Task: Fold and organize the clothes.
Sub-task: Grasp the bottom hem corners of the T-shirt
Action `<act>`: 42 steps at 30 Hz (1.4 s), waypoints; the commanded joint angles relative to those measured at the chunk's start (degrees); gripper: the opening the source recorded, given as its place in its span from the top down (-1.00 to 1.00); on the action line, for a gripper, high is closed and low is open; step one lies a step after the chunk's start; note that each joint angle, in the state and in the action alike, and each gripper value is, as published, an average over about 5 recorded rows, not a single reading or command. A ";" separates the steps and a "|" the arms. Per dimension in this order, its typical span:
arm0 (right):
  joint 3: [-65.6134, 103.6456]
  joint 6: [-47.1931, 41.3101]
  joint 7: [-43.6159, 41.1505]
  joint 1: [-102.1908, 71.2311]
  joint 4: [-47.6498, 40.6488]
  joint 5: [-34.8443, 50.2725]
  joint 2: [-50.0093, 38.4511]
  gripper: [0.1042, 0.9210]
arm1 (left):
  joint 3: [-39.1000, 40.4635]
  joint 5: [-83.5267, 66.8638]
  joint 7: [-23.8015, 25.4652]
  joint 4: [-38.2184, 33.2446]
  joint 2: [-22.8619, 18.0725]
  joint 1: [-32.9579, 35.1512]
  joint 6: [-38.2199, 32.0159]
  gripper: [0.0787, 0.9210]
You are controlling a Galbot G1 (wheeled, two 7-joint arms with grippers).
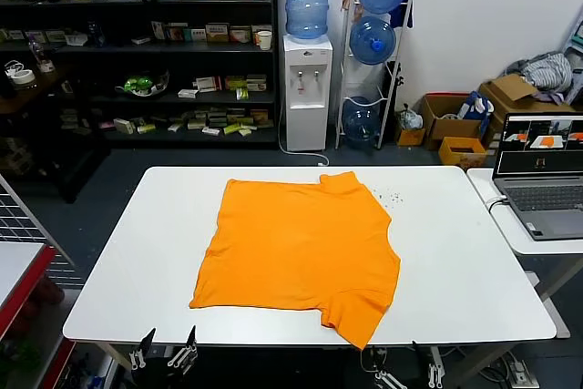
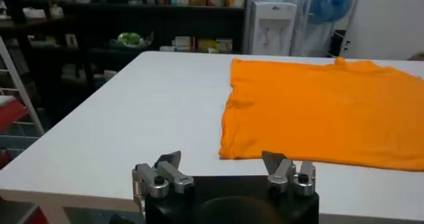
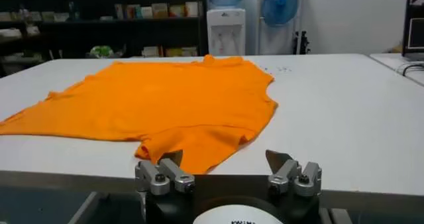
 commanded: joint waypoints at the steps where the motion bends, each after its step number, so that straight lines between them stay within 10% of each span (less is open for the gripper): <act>1: 0.08 -0.02 0.57 0.08 0.03 0.07 -0.10 -0.76 | 0.01 -0.47 0.35 0.29 0.16 -1.24 0.36 -0.77; 30: -8.65 -10.68 5.05 18.30 -11.59 0.57 4.98 -0.75 | 3.60 -7.26 3.74 14.53 1.24 -18.42 5.06 -0.77; 42: -8.96 -10.15 4.70 17.90 -12.41 -0.66 4.99 -0.01 | 5.30 -6.30 3.84 15.69 0.48 -18.60 4.74 -0.16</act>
